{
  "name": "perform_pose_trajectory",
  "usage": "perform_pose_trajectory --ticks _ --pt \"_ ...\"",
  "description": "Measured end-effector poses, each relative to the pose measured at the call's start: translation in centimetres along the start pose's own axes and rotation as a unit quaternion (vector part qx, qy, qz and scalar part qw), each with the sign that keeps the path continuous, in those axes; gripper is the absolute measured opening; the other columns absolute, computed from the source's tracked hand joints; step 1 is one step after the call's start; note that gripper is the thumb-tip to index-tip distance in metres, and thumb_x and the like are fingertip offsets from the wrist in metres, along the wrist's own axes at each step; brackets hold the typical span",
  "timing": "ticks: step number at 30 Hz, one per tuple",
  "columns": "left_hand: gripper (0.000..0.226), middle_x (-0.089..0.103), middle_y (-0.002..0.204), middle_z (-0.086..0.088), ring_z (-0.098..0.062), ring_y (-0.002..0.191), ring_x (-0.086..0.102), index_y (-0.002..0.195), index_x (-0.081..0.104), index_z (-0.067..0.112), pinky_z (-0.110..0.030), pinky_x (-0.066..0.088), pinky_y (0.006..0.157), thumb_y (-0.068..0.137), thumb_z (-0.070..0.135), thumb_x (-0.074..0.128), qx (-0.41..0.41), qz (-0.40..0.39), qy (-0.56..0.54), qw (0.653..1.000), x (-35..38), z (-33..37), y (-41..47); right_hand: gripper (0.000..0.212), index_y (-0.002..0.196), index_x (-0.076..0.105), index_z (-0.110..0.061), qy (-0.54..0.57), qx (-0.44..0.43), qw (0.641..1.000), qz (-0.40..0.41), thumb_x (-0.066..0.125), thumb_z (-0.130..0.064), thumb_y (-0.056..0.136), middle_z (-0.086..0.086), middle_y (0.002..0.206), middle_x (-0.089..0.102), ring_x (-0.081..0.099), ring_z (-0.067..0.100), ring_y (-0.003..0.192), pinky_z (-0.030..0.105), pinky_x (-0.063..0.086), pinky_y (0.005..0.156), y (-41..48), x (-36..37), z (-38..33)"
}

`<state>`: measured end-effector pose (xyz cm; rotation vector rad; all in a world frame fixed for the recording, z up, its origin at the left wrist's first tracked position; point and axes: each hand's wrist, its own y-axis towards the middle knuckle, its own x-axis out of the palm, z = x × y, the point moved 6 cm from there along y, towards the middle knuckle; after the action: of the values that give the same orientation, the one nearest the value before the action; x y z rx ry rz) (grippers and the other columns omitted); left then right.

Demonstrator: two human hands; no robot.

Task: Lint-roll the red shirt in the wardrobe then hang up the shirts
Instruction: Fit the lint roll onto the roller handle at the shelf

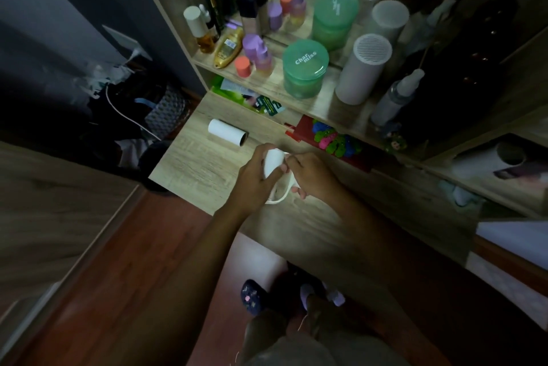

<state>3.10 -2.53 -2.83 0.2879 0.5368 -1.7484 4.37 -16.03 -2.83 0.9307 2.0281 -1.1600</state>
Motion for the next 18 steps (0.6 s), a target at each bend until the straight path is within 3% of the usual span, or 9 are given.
perform_pose_trajectory --ticks 2,6,12,15,18 --pt "0.041 0.066 0.114 0.004 -0.016 0.097 0.067 0.132 0.046 0.031 -0.031 0.056 0.077 0.096 0.039 0.063 -0.007 0.019 -0.013 1.0 -0.7 0.0 -0.5 0.063 0.139 0.046 -0.005 -0.057 -0.024 0.998 0.007 0.076 -0.019 0.085 0.013 0.131 0.061 0.058 0.027 0.117 0.032 0.043 0.093 -0.1 -0.5 -1.2" --pt "0.038 0.067 0.099 0.003 -0.015 0.083 0.069 0.131 0.044 0.03 -0.026 0.054 0.067 0.099 0.037 0.061 -0.017 0.047 -0.017 0.999 -2.7 0.3 -1.6 0.059 0.137 0.048 -0.006 -0.077 -0.038 0.996 0.022 0.075 -0.017 0.085 0.014 0.13 0.061 0.059 0.027 0.117 0.033 0.044 0.094 -0.1 -1.1 -3.7" --pt "0.027 0.068 0.106 -0.007 -0.028 0.093 0.068 0.127 0.043 0.031 -0.037 0.053 0.08 0.103 0.039 0.05 -0.071 0.072 -0.021 0.995 -5.6 0.0 -3.0 0.071 0.142 0.043 -0.003 -0.135 -0.053 0.988 0.047 0.078 -0.017 0.082 0.017 0.135 0.058 0.059 0.028 0.12 0.034 0.045 0.101 -0.2 -1.0 -7.9" --pt "0.023 0.068 0.101 -0.008 -0.032 0.092 0.067 0.123 0.042 0.029 -0.043 0.053 0.085 0.103 0.04 0.047 -0.086 0.091 -0.017 0.992 -6.7 0.3 -3.7 0.074 0.143 0.041 -0.003 -0.176 -0.058 0.981 0.062 0.078 -0.025 0.083 0.017 0.135 0.057 0.058 0.028 0.121 0.036 0.045 0.103 -0.5 -0.7 -9.6" --pt "0.02 0.068 0.089 -0.007 -0.033 0.085 0.066 0.117 0.041 0.03 -0.041 0.053 0.08 0.103 0.043 0.046 -0.073 0.112 -0.01 0.991 -8.2 0.2 -5.0 0.08 0.148 0.034 -0.004 -0.186 -0.053 0.979 0.065 0.077 -0.026 0.085 0.017 0.136 0.057 0.057 0.029 0.123 0.038 0.044 0.105 -0.8 -0.3 -11.9"
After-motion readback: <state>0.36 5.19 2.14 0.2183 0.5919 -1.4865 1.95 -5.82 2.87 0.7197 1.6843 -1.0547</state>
